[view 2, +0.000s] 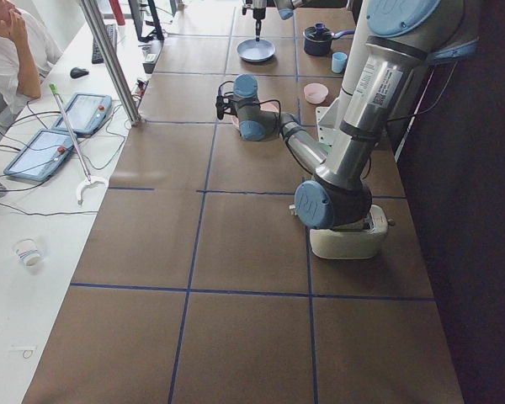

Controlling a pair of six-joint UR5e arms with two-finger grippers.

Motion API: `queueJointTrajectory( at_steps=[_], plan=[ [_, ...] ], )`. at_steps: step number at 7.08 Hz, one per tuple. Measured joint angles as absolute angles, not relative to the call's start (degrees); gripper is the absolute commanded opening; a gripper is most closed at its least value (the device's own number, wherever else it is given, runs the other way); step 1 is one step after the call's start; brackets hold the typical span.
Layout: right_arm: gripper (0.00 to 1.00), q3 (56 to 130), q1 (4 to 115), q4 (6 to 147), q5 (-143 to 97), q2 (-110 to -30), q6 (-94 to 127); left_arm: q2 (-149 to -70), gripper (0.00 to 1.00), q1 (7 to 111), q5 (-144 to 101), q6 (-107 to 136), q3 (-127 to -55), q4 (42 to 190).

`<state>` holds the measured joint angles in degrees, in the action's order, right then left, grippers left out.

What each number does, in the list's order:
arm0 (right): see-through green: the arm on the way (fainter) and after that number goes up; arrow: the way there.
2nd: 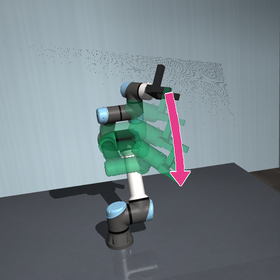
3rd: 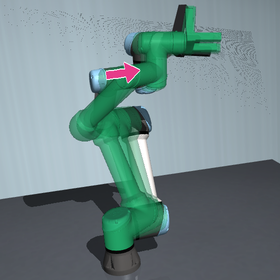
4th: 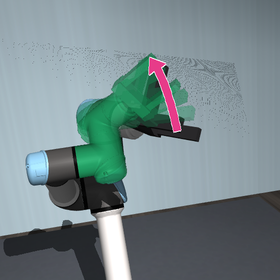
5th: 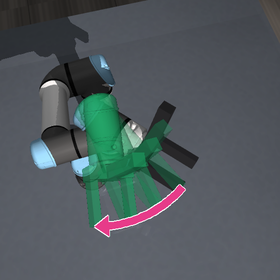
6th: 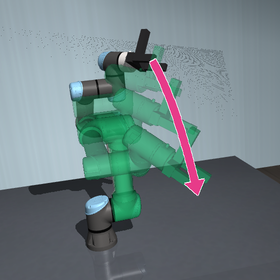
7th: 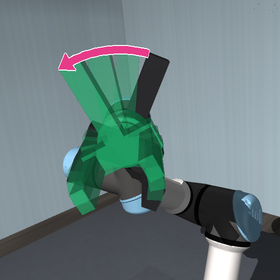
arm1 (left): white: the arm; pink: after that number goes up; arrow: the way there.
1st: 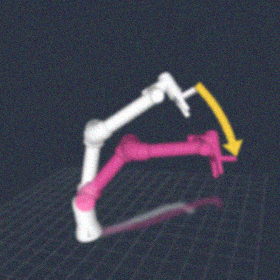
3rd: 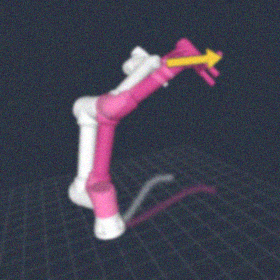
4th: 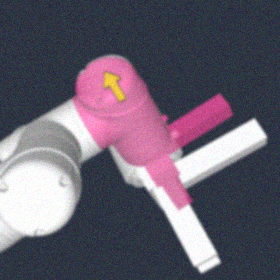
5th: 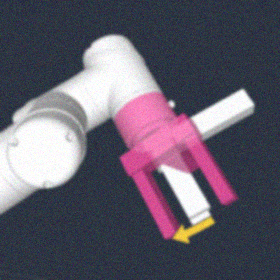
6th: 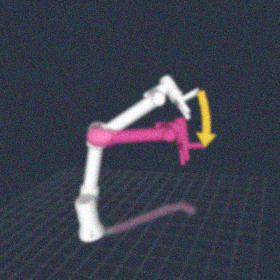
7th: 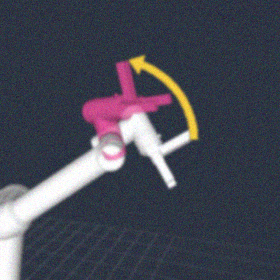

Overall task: Stack three plates with pink and blue
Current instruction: 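Carry the light blue plate onto the pink plate and lower it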

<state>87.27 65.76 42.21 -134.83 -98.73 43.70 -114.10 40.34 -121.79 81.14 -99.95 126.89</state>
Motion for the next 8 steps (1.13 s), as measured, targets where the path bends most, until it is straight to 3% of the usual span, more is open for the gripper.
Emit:
queueJointTrajectory(
  at_steps=[3,6,8],
  plan=[
    [0.0,98.13,55.27,42.25,-132.78,-88.44,72.24,-114.14,1.0,40.5,-121.8,81.23,-100.54,126.91],
    [0.0,101.24,39.22,48.29,-118.72,-75.65,88.98,-114.24,1.0,40.52,-121.67,81.37,-100.53,126.94],
    [0.0,102.81,32.56,55.63,-112.16,-71.34,90.46,-114.31,1.0,40.52,-121.64,81.38,-100.42,126.94]
  ],
)
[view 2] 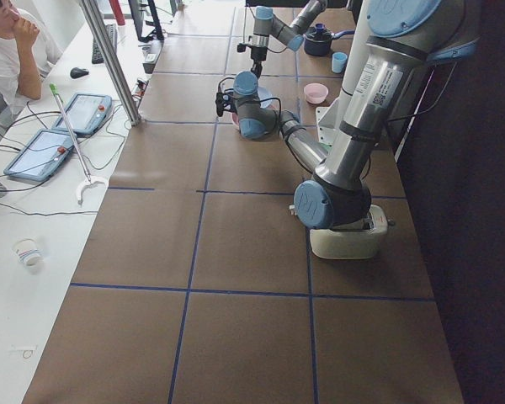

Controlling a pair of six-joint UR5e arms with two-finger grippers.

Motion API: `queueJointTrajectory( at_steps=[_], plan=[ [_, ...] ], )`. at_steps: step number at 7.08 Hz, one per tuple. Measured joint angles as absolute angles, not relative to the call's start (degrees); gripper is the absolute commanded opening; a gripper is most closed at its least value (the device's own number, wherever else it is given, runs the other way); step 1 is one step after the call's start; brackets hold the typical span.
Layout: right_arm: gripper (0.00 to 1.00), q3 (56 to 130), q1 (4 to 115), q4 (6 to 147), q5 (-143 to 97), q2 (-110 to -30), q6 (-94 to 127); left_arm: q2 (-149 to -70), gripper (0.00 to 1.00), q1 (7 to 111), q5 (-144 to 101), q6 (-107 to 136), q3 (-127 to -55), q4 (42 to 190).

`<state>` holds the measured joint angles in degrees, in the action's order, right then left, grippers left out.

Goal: Stack three plates with pink and blue

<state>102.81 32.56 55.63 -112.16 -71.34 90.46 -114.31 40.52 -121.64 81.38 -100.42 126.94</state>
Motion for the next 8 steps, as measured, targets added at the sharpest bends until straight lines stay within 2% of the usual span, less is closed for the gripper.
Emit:
queueJointTrajectory(
  at_steps=[1,2,5,8],
  plan=[
    [0.19,102.98,30.84,56.85,-110.84,-70.79,90.57,-114.33,1.0,40.52,-121.64,81.39,-100.41,126.92],
    [0.99,102.98,29.47,57.41,-110.13,-70.57,90.62,-114.34,1.0,40.52,-121.64,81.39,-100.43,126.92],
    [1.0,103.57,29.23,58.81,-108.07,-70.37,90.4,-114.1,1.0,41.69,-121.87,80.94,-100.18,126.86],
    [1.0,105.93,42.22,64.64,-115.18,-75.45,81.13,-110.78,1.0,46.67,-122.25,71.48,-99.27,122.36]
  ],
)
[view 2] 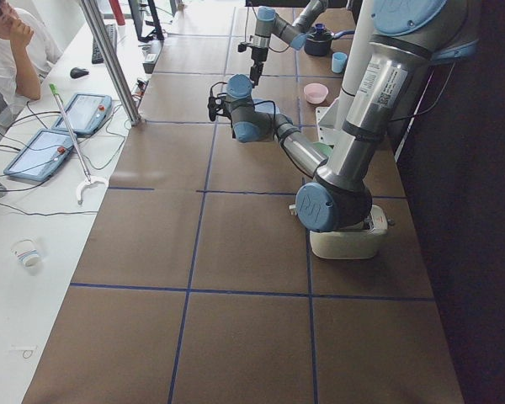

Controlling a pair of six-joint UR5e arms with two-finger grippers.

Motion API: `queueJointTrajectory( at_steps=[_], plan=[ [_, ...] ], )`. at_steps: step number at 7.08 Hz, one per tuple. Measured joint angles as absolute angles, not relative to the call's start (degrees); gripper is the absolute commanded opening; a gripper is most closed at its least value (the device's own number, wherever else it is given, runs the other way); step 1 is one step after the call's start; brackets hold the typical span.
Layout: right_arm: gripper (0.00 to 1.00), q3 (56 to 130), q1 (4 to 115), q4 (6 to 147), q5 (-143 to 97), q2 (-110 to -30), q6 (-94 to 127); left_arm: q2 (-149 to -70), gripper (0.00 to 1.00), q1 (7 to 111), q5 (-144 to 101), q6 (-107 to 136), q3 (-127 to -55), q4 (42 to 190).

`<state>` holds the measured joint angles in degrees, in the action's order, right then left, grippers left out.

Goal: Stack three plates with pink and blue

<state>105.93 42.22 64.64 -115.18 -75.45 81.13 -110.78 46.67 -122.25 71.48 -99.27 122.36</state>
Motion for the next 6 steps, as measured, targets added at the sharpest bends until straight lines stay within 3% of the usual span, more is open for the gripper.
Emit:
queueJointTrajectory(
  at_steps=[3,6],
  plan=[
    [1.0,105.83,58.52,72.43,-124.69,-85.42,46.65,-100.5,1.0,55.74,-125.45,49.06,-104.01,113.2],
    [1.0,105.55,74.18,81.05,-132.47,-93.37,16.38,-88.44,1.0,68.89,-130.15,21.52,-104.03,112.01]
  ],
)
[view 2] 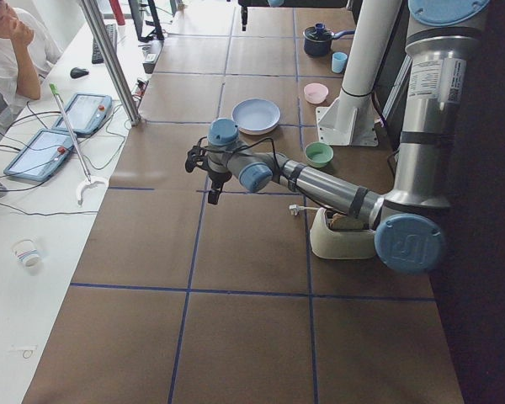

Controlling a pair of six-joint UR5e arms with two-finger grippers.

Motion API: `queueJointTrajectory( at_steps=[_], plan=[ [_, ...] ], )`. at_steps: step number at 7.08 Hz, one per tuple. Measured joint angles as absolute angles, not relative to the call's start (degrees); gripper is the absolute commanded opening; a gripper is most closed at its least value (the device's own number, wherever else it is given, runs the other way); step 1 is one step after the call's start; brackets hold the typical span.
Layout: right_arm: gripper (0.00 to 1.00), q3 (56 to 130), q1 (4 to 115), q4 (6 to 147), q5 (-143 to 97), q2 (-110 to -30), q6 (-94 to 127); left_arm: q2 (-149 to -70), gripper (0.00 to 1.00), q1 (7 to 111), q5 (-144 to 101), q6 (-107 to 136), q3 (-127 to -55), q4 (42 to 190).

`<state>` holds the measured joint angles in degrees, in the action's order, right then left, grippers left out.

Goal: Stack three plates with pink and blue

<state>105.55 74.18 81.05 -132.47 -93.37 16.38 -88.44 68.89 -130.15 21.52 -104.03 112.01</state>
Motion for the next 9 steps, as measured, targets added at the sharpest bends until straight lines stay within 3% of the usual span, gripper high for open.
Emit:
queueJointTrajectory(
  at_steps=[4,9],
  plan=[
    [1.0,104.19,85.25,93.57,-133.63,-95.4,-6.52,-84.82,1.0,85.21,-131.09,-9.83,-101.34,91.14],
    [1.0,103.25,86.22,94.21,-134.06,-95.56,-7.44,-84.71,1.0,87.93,-141.35,-9.08,-93.96,87.77]
  ],
)
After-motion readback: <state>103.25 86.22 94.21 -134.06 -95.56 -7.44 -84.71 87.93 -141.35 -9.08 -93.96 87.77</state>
